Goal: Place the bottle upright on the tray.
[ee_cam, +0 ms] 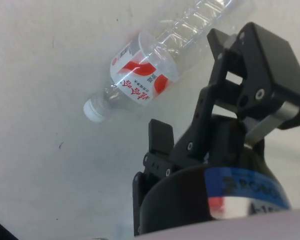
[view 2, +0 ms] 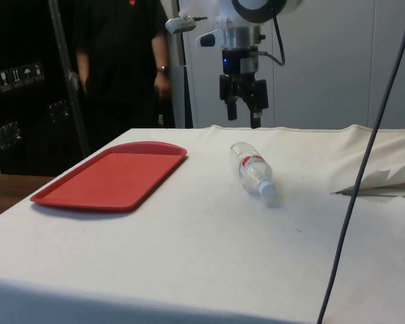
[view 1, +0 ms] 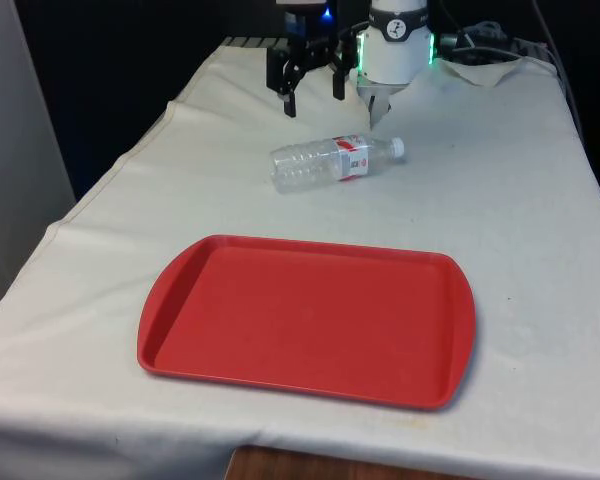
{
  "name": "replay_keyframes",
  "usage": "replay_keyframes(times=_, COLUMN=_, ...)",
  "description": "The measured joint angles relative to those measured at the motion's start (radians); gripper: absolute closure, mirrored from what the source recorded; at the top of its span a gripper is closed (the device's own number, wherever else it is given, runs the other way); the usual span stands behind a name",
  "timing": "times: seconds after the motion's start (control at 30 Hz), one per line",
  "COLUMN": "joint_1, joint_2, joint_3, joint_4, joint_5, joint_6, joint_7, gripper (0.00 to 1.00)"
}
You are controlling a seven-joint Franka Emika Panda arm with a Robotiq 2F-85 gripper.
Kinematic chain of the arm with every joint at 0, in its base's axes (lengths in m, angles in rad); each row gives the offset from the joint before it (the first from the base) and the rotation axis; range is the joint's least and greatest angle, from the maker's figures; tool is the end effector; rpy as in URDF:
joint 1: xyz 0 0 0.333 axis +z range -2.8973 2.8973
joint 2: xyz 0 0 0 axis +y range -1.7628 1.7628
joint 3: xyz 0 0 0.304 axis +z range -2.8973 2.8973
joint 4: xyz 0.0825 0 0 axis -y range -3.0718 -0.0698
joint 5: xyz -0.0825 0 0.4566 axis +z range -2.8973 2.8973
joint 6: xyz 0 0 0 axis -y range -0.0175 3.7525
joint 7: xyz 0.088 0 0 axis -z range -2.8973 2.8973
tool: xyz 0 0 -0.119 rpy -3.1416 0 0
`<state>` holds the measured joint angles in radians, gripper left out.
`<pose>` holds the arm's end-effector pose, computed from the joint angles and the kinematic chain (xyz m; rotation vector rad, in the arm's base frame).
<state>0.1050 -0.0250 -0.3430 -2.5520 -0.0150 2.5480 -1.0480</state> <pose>0.4822 -0.1156 0.1957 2.8688 1.2509 0.0244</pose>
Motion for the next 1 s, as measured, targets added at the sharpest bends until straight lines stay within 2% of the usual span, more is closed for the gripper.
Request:
replay_keyframes(times=0.4, joint_1=0.0, joint_2=0.011, joint_3=0.001, joint_4=-0.001, joint_5=0.013, joint_6=0.005, joint_7=-0.111, gripper=0.0)
replay_keyframes(times=1.0, joint_1=0.0, joint_2=0.02, joint_3=0.001, joint_4=-0.002, joint_5=0.013, joint_6=0.005, joint_7=-0.239, gripper=0.0)
